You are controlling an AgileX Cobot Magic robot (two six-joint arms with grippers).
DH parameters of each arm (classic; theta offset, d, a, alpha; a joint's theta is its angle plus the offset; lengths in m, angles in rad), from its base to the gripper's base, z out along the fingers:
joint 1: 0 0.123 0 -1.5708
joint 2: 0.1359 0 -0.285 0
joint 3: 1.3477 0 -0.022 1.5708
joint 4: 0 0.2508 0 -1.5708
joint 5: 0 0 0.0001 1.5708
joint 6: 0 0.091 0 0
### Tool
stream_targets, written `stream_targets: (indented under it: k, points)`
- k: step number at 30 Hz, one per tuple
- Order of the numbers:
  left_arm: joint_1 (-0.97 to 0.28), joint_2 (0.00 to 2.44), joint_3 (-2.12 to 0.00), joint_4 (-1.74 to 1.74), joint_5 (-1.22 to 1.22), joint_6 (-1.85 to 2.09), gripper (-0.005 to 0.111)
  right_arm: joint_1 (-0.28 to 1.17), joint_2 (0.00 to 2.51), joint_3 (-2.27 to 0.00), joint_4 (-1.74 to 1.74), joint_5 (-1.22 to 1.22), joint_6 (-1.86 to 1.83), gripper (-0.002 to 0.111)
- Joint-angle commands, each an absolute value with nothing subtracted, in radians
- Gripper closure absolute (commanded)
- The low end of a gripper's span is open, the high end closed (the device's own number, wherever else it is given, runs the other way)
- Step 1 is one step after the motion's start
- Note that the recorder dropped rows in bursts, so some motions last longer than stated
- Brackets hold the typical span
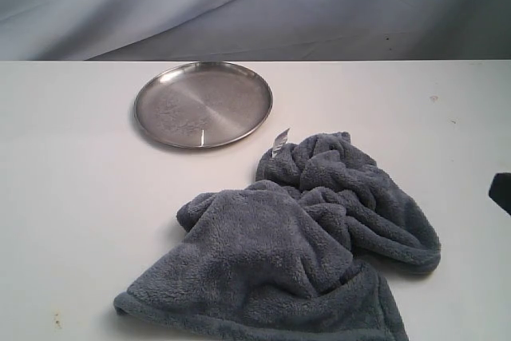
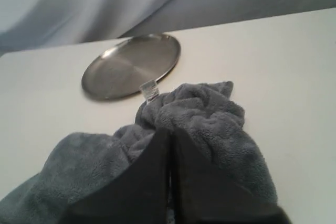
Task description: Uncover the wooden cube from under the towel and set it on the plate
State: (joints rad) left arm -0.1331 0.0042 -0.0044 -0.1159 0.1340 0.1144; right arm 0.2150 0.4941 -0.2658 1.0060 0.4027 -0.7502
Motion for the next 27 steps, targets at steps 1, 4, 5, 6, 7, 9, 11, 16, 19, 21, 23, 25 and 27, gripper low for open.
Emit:
stream_targets:
  k: [1, 4, 5, 6, 7, 9, 11, 16, 19, 21, 23, 25, 27]
  points:
    - [-0.138, 0.000, 0.000, -0.118, 0.132, 0.112, 0.107, 0.211, 0.666, -0.369, 1.058, 0.461, -0.859, 0.108]
    - [-0.138, 0.000, 0.000, -0.118, 0.132, 0.112, 0.107, 0.211, 0.821, -0.488, 1.058, 0.496, -0.859, 0.108]
    - [-0.138, 0.000, 0.000, -0.118, 0.132, 0.112, 0.107, 0.211, 0.855, -0.512, 1.055, 0.507, -0.859, 0.108]
    - [-0.138, 0.000, 0.000, -0.118, 0.132, 0.112, 0.107, 0.211, 0.914, -0.551, 1.051, 0.528, -0.859, 0.108]
    - [-0.138, 0.000, 0.000, -0.118, 0.132, 0.112, 0.107, 0.211, 0.945, -0.571, 1.049, 0.539, -0.859, 0.108]
    - [-0.138, 0.000, 0.000, -0.118, 0.132, 0.112, 0.107, 0.211, 1.021, -0.623, 1.033, 0.560, -0.856, 0.108]
    - [-0.138, 0.000, 0.000, -0.118, 0.132, 0.112, 0.107, 0.223, 1.101, -0.678, 1.007, 0.585, -0.844, 0.108]
    - [-0.138, 0.000, 0.000, -0.118, 0.132, 0.112, 0.107, 0.431, 1.239, -0.807, 0.686, 0.523, -0.553, 0.108]
    - [-0.138, 0.000, 0.000, -0.118, 0.132, 0.112, 0.107, 0.537, 1.336, -0.883, 0.505, 0.506, -0.371, 0.108]
    - [-0.138, 0.000, 0.000, -0.118, 0.132, 0.112, 0.107, 0.583, 1.385, -0.923, 0.433, 0.502, -0.297, 0.108]
    - [-0.138, 0.000, 0.000, -0.118, 0.132, 0.112, 0.107, 0.615, 1.441, -0.960, 0.378, 0.502, -0.234, 0.108]
    - [-0.138, 0.000, 0.000, -0.118, 0.132, 0.112, 0.107, 0.647, 1.498, -1.001, 0.316, 0.508, -0.167, 0.108]
    - [-0.138, 0.000, 0.000, -0.118, 0.132, 0.112, 0.107, 0.669, 1.549, -1.043, 0.260, 0.530, -0.103, 0.108]
